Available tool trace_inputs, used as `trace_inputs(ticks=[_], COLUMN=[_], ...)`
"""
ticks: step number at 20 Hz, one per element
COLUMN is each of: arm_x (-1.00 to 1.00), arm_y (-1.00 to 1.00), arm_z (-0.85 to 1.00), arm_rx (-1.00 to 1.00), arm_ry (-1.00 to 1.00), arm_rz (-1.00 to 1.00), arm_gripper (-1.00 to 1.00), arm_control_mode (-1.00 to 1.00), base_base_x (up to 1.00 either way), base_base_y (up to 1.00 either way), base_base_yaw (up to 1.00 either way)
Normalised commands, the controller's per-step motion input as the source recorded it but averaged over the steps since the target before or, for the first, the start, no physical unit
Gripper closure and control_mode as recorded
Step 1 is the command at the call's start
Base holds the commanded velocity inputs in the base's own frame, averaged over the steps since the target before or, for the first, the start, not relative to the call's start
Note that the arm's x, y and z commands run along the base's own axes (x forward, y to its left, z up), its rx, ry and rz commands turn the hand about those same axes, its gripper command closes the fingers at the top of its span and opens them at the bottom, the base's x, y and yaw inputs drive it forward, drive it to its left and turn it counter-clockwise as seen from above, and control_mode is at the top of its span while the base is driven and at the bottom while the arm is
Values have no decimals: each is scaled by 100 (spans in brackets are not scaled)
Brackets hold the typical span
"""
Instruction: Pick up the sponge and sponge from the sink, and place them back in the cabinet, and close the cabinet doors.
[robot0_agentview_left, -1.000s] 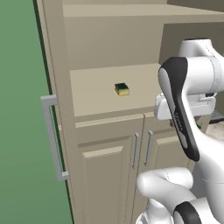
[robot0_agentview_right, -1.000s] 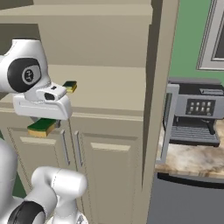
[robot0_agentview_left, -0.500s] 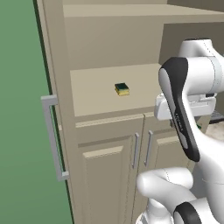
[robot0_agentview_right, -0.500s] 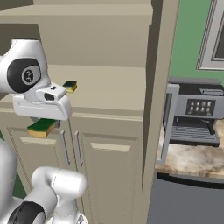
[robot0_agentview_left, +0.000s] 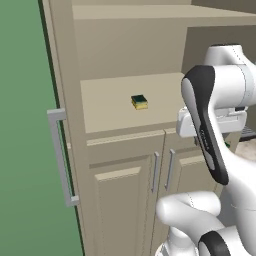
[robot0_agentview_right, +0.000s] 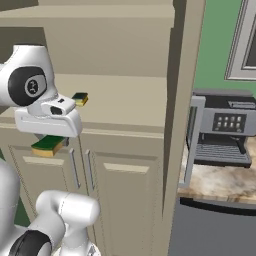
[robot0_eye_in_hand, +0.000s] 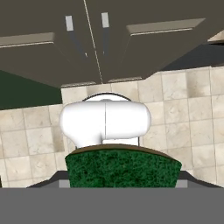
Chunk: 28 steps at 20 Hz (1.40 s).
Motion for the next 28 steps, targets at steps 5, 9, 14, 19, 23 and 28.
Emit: trace_inputs(ticks=[5,9,14,19,23,28], arm_x=[0,0,0,12,29,41], arm_y=[0,0,0,-3,-6,-6], arm_z=[0,0,0,16,20,17], arm_rx=[0,0,0,0,0,0], arm_ry=[0,0,0,0,0,0], arm_rz=[0,0,0,0,0,0], arm_gripper=[100,100,100,100,100,100], arm_control_mode=[100,100,-100,-100,-100,-100], base_base_x=[0,0,0,0,0,0], base_base_y=[0,0,0,0,0,0], base_base_yaw=[1,0,0,0,0,0])
